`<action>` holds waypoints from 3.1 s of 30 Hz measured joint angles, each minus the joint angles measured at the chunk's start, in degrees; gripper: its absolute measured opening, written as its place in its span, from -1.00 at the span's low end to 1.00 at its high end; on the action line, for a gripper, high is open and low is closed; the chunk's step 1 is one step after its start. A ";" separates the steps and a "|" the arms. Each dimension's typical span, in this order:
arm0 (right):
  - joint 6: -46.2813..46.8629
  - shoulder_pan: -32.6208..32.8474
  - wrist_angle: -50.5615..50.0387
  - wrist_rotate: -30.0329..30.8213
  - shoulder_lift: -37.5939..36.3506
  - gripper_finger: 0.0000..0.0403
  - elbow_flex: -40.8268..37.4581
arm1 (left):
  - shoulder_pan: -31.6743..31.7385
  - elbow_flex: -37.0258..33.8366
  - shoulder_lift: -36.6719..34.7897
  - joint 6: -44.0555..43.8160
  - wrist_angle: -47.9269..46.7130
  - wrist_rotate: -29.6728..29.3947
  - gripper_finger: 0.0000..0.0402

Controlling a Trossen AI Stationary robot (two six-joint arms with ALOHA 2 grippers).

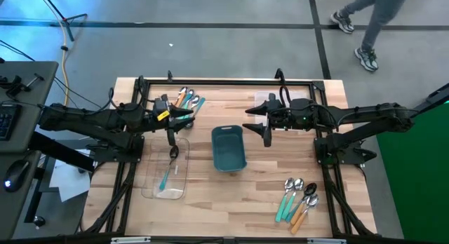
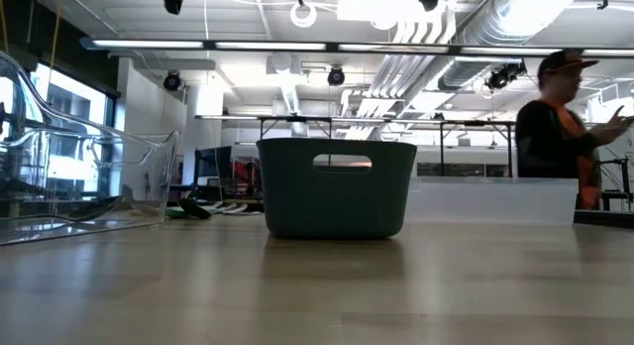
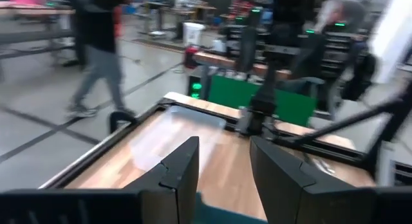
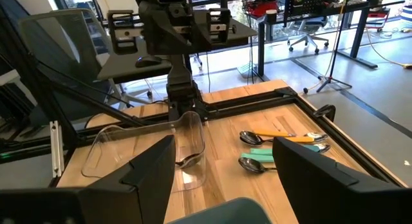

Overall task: Sort silverware by color (type)
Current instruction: Put the blue spoon into the transparent bin

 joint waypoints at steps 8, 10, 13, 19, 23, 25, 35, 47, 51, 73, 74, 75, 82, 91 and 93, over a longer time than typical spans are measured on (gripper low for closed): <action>0.15 0.01 0.00 0.81 0.00 0.22 -0.01 | 1.06 0.00 3.01 -0.94 -0.12 0.17 -0.60; 0.21 0.01 0.00 0.83 0.00 0.22 -0.01 | 1.18 0.00 3.40 -0.95 0.04 2.07 -0.71; 0.01 0.01 0.00 0.85 0.00 0.22 0.01 | 1.55 0.00 3.83 -1.57 -0.01 2.70 -0.92; 0.27 -0.01 0.00 0.88 0.00 0.22 0.00 | 3.48 0.00 4.05 -2.14 0.04 5.72 -0.99; 0.40 0.01 0.00 0.88 0.00 0.22 0.01 | 4.48 0.00 3.95 0.63 2.69 15.55 -1.00; 0.19 -0.01 0.00 0.88 0.00 0.21 -0.01 | 4.47 0.02 3.90 1.58 4.41 18.19 -1.00; -1.13 0.03 -0.20 -1.82 0.00 -0.54 -0.01 | 4.48 0.02 3.92 1.46 4.65 18.30 -1.00; -1.00 -0.95 -0.90 -6.95 -0.04 -0.97 -0.01 | 4.48 0.02 3.92 0.41 4.63 18.18 -1.00; -1.02 -1.01 -0.88 -7.37 -0.04 -0.99 -0.01 | 4.48 0.02 3.92 0.46 4.61 18.17 -1.00; -1.04 -1.26 -0.87 -7.52 -0.05 -1.00 -0.01 | 5.57 0.79 4.50 -2.45 1.99 11.69 -0.06; -1.05 -1.45 -0.87 -7.54 -0.07 -1.00 -0.01 | 6.51 1.81 5.27 -3.76 1.07 10.08 -0.03; -1.05 -1.61 -0.87 -7.57 -0.07 -1.00 -0.01 | 7.82 2.90 6.05 -5.45 -1.02 8.60 -0.02; -1.05 -2.80 -1.17 -9.10 -0.07 -1.00 -0.01 | 22.78 15.75 16.63 -11.02 -27.92 8.73 -0.02; -1.05 -3.00 -1.54 -9.73 -0.07 -1.00 -0.01 | 32.96 21.11 33.76 -9.13 -37.66 11.89 -0.06; -1.06 -3.00 -1.75 -9.72 -0.07 -1.00 -0.01 | 33.36 21.11 37.18 -8.51 -39.07 11.83 -0.06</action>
